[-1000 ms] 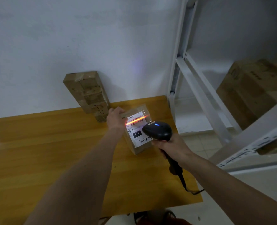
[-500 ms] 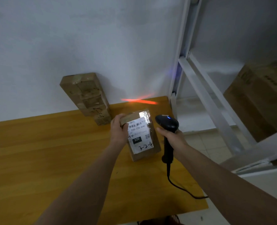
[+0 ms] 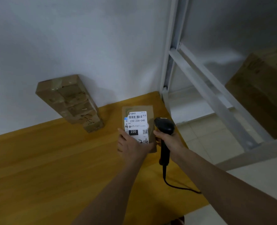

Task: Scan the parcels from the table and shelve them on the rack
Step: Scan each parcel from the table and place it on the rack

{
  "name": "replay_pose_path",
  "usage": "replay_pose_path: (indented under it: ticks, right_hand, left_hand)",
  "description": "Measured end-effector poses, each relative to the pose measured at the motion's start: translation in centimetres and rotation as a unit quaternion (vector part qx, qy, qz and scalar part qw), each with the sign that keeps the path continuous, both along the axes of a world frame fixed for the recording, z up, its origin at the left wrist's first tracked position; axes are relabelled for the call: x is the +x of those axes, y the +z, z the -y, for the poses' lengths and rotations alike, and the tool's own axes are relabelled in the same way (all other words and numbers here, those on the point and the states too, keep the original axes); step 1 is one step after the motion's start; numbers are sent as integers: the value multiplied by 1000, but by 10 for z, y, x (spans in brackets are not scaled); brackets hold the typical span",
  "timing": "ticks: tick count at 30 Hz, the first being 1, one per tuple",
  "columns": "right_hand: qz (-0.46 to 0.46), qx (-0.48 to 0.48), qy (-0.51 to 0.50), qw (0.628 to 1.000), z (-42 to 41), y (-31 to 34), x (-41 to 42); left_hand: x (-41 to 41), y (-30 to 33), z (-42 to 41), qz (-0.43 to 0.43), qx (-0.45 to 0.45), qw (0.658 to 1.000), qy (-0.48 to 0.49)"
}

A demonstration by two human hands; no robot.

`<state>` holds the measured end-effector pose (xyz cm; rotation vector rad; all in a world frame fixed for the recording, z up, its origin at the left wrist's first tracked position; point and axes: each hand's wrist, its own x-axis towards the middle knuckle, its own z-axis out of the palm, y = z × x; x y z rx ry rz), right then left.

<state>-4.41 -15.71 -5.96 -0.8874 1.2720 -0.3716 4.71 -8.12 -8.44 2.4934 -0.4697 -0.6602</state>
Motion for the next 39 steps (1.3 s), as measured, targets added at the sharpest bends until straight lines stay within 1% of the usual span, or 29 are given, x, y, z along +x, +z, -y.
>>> replay_pose_path:
  ticks: [4,8,11,15,20,22,25,27,31,36,39]
  right_hand:
    - [-3,-14,10,1000,-4,1,1]
    - [6,-27,16,999,-9,4,-6]
    - [30,-34,20,999,-11,9,-19]
    - [45,-40,-3,998,-23,21,-43]
    - [67,-37,7,997,-53,36,-89]
    - [65,-49,16,997,-67,41,-112]
    - [57,-75,12,995,-89,54,-157]
    - [50,-95,-15,994,-101,62,-192]
    - [43,-115,-89,988,-121,70,-268]
    - [45,-123,-171,976,-144,78,-361]
    - [49,-133,-221,965,-157,83,-416]
  left_hand:
    - [-2,1,10,38,37,997,-48]
    - [1,9,12,40,82,993,-75]
    - [3,17,3,11,96,991,-96]
    - [2,26,-20,-33,127,980,-147]
    - [-18,54,-51,-55,159,957,-237]
    - [-36,67,-62,-77,159,945,-277]
    - [-81,88,-79,-76,160,930,-322]
    - [-115,99,-87,-69,151,919,-357]
    - [-181,118,-97,-60,103,911,-395]
    - [-259,132,-99,-54,83,891,-442]
    - [-307,136,-95,-32,79,878,-470]
